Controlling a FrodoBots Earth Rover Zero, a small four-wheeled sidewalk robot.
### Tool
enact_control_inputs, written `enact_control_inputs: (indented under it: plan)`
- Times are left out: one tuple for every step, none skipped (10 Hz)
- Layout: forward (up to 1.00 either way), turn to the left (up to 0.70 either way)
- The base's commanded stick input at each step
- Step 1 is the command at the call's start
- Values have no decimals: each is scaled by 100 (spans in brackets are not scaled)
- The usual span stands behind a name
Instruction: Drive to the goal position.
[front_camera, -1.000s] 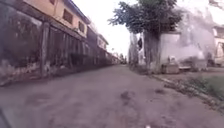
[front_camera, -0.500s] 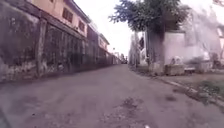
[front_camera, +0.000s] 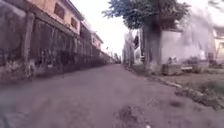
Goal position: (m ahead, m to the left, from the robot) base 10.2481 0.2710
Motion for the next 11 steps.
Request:
enact_control_inputs:
  plan:
    - [66,-10]
    - [66,-26]
    - [65,-30]
    - [64,-3]
    - [64,-1]
    - [64,0]
    - [64,0]
    - [64,0]
    - [64,0]
    - [64,0]
    - [64,0]
